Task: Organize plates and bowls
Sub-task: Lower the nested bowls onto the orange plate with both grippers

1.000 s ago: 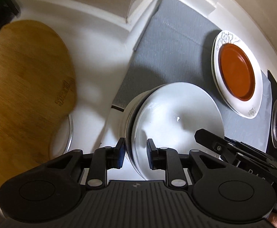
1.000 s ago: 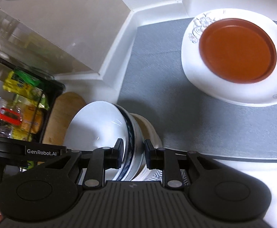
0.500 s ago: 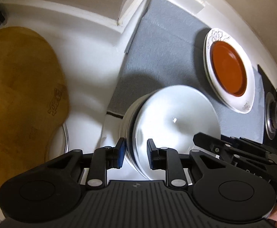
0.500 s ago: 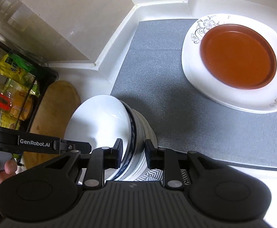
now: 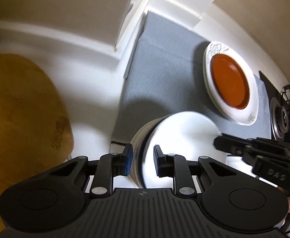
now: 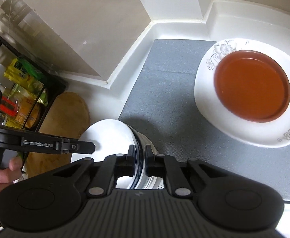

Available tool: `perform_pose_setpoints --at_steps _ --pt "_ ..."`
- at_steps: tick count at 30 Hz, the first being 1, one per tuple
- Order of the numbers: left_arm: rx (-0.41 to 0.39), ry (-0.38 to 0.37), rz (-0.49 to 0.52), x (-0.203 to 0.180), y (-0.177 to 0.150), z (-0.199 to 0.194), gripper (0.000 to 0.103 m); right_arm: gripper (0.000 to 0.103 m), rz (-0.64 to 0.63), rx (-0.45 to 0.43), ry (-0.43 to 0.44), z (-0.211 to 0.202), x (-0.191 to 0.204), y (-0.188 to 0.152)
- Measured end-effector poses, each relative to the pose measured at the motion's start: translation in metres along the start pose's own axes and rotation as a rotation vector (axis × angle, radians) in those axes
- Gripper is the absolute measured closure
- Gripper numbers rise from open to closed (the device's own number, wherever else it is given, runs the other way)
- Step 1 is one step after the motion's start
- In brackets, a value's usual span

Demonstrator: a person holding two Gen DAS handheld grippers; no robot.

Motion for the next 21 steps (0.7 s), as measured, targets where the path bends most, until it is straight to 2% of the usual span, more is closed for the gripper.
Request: perform_pose_setpoints --at_steps 4,6,8,10,12,15,16,19,21 --pt "0.038 -0.021 -0.030 0.010 0.000 0.009 0.078 0.093 0.033 -0.005 0.012 0.000 -0.003 -0.001" --pt "0.053 -0.022 -0.041 0.013 0.000 0.012 0.072 0.088 0.057 -0.013 0.023 0.000 -0.006 -0.003" --pt "0.091 0.000 -0.053 0.018 0.001 0.020 0.050 0.081 0.088 -0.012 0.032 0.001 -0.013 -0.007" --pt "0.119 -0.022 -0.081 0.024 0.001 0.027 0.050 0.059 0.155 0.014 0.067 0.006 -0.025 -0.012" --pt "0.147 -0.064 -0.100 0.029 0.000 0.035 0.049 0.058 0.238 0.032 0.108 0.013 -0.038 -0.019" --pt "0.187 -0.134 -0.130 0.034 -0.002 0.045 0.050 0.048 0.396 0.005 0.203 0.022 -0.060 -0.033" --pt "0.187 -0.150 -0.128 0.034 -0.004 0.046 0.053 0.043 0.455 0.001 0.233 0.027 -0.067 -0.039" --pt "0.156 -0.143 -0.078 0.029 -0.007 0.042 0.057 0.042 0.550 0.005 0.321 0.042 -0.076 -0.052" --pt "0.139 -0.133 -0.050 0.027 -0.010 0.037 0.061 0.038 0.542 0.007 0.322 0.046 -0.075 -0.056"
Point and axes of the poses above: each gripper's, at about its wrist camera, not at the fingertips, and z roughly the way its jaws point, x to its left, y to its top, the point moved 1 cm from there along z, roughly the way its jaws point, and after that the axes turned 4 degrees about -z, right-handed, at the moved point
